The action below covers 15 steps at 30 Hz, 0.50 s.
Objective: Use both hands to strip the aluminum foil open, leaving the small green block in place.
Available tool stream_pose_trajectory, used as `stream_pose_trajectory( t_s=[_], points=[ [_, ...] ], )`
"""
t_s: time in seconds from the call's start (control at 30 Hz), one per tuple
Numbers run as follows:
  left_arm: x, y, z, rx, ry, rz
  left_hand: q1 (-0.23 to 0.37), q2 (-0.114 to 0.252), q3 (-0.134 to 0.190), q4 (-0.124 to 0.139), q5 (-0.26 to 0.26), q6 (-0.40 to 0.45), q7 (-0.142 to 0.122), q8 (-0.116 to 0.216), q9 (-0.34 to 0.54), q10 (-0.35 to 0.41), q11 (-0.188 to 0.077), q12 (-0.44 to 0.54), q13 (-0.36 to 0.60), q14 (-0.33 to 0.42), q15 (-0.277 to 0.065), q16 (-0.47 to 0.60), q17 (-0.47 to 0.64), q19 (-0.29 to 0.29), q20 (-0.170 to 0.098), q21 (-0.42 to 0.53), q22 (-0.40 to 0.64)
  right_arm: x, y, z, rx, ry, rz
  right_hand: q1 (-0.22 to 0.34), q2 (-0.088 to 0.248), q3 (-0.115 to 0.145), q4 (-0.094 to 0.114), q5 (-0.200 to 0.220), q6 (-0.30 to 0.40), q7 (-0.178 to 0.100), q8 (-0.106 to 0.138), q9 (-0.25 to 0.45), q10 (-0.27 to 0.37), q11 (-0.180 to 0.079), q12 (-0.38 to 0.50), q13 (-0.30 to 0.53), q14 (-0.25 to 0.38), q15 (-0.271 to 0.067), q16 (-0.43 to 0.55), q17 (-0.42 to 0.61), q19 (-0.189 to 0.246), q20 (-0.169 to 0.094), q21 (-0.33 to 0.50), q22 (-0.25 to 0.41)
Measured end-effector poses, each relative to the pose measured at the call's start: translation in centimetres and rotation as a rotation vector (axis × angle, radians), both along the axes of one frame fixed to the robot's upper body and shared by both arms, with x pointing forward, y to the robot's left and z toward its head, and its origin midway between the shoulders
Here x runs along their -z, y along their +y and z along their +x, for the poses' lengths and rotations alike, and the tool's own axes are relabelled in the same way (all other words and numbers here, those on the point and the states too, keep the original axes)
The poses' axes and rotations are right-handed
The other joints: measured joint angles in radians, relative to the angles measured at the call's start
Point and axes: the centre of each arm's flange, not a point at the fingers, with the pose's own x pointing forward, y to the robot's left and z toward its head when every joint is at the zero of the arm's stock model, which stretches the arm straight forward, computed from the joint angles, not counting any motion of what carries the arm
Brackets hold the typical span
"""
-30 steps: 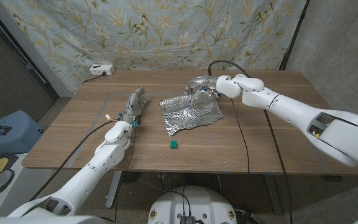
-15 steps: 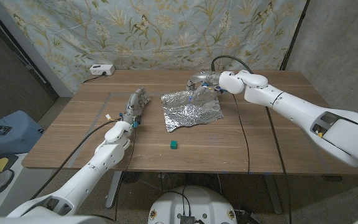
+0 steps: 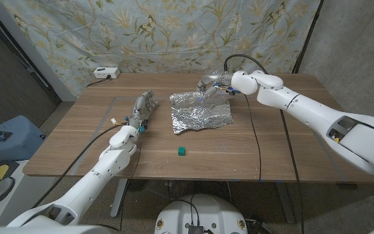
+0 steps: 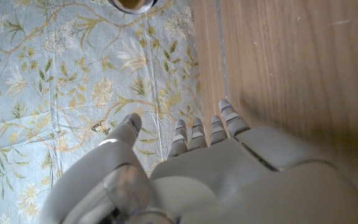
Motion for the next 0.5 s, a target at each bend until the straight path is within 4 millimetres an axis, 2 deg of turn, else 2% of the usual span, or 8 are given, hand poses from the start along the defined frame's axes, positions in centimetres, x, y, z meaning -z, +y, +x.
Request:
stream_pose_trajectory(
  t_s=[0.5],
  points=[
    [-0.7, -0.5, -0.7, 0.021, -0.014, 0.003, 0.000, 0.000, 0.006, -0.006, 0.004, 0.000, 0.000, 0.000, 0.000, 0.000, 0.000, 0.000, 0.000, 0.000, 0.000, 0.000, 0.000, 0.000, 0.000, 0.000, 0.000, -1.5, -1.7, 0.2, 0.014, 0.058, 0.085, 0.000, 0.000, -0.006, 0.000, -0.004, 0.007, 0.007, -0.002, 0.001, 0.010, 0.009, 0.007, 0.004, 0.022, 0.000, 0.011, 0.007, 0.014, 0.000, 0.000, 0.000]
  ],
)
